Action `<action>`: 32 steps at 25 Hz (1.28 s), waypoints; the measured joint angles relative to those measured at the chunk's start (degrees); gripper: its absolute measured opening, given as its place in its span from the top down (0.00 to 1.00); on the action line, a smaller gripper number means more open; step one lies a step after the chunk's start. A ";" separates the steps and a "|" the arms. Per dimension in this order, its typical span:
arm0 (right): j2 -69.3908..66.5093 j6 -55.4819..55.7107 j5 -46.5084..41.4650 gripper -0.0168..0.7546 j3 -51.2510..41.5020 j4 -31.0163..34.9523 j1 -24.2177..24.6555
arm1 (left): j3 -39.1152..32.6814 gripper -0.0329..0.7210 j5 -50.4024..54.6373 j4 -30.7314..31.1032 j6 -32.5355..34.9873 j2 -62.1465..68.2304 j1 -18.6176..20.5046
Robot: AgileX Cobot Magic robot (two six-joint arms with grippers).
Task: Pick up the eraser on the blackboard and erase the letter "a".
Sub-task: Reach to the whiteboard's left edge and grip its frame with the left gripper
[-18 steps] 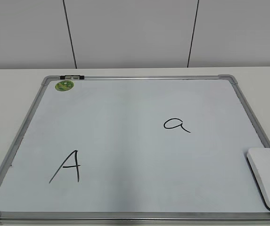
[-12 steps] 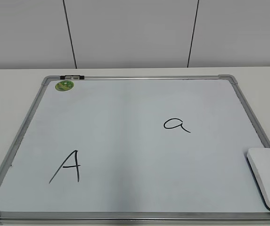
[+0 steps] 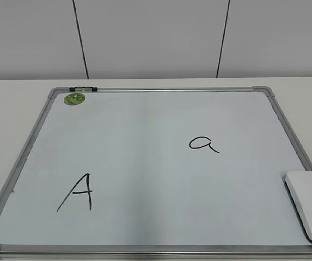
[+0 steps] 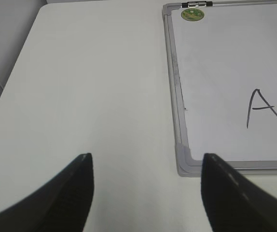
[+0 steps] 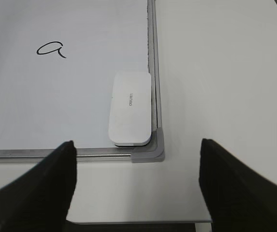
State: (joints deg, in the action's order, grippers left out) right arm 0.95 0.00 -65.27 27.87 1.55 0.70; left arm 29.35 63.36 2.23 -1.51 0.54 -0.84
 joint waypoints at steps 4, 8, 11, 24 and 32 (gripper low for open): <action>0.00 0.00 0.00 0.22 0.00 0.00 0.00 | 0.00 0.27 0.00 0.00 0.00 0.00 0.00; 0.00 0.00 0.00 0.22 0.00 0.00 0.00 | 0.00 0.27 0.00 0.00 0.00 0.00 0.00; 0.00 0.00 0.00 0.22 0.00 0.00 0.00 | 0.00 0.27 0.00 0.00 0.00 0.00 0.00; 0.00 0.00 0.00 0.22 0.00 0.00 0.00 | 3.02 0.27 -4.91 0.72 0.00 4.87 0.00; 0.00 0.00 0.00 0.22 0.00 0.00 0.00 | 3.25 0.27 -18.61 0.25 0.00 24.97 0.00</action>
State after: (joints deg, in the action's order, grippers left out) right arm 0.95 0.00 -65.27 27.87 1.55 0.70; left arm 32.60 44.76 2.48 -1.51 25.51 -0.84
